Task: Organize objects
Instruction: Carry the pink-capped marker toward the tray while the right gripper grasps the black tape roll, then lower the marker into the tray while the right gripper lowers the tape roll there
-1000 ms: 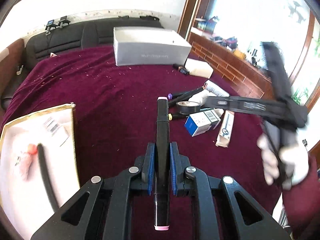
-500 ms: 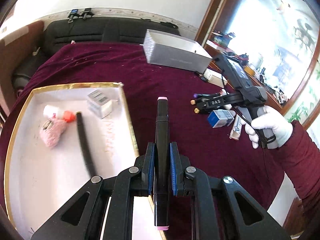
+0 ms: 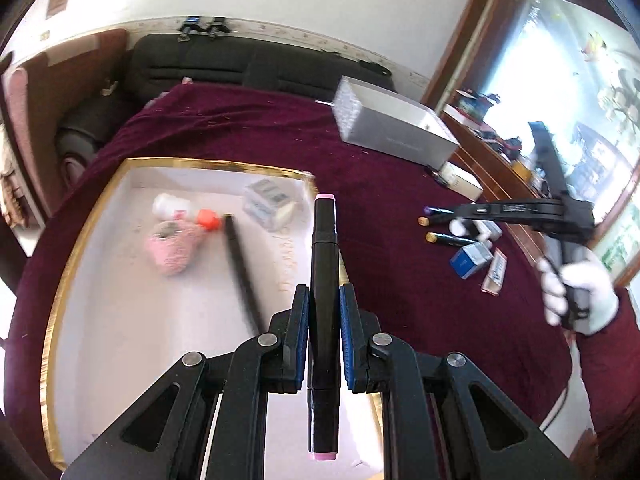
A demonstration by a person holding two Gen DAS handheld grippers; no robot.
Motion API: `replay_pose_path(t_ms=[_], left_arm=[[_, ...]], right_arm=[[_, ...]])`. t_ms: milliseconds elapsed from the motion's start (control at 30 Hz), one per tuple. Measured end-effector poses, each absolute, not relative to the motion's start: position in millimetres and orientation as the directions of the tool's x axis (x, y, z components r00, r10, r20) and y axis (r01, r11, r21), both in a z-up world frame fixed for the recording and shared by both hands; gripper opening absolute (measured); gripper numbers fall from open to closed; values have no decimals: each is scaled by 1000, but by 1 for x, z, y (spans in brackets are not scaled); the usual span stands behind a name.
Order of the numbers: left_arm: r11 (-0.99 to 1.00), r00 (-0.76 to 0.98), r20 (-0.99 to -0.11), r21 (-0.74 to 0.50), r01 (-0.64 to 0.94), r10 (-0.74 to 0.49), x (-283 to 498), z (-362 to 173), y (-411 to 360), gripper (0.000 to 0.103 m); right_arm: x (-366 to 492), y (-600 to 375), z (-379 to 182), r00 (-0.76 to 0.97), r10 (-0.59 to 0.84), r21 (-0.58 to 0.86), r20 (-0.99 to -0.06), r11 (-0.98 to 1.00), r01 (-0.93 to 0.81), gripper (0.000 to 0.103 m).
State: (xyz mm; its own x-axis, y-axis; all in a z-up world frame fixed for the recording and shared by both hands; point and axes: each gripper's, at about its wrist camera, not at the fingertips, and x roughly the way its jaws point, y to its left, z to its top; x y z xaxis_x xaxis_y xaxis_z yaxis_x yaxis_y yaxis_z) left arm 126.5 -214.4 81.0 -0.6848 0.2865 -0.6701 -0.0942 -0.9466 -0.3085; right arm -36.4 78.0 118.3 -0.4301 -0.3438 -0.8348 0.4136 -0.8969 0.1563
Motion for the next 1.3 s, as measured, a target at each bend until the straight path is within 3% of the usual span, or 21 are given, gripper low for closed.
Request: replay_pose_path(t_ms=[300,567,967,1300], left_arm=[[-962,-688,-712,-264,71,145,137,73,-273,12],[-981,-652,-758,-143,134,21,115,60,-297,12],[-979,-520,-854,-111,173,5,40,30,-316,12],[-978,-502,-863,-60,200,-49,16,16,-324,12]], right_arm=[[19,24,155,-386,-532,272,-753,-787,554,8],[49,-44,142,-286,-596,316,-750,-703,637,8],[49,-121,91,-225,-519,262,-825,-703,661,8],[36,-147,67,-260,-410,157,-874,-746,647,8]])
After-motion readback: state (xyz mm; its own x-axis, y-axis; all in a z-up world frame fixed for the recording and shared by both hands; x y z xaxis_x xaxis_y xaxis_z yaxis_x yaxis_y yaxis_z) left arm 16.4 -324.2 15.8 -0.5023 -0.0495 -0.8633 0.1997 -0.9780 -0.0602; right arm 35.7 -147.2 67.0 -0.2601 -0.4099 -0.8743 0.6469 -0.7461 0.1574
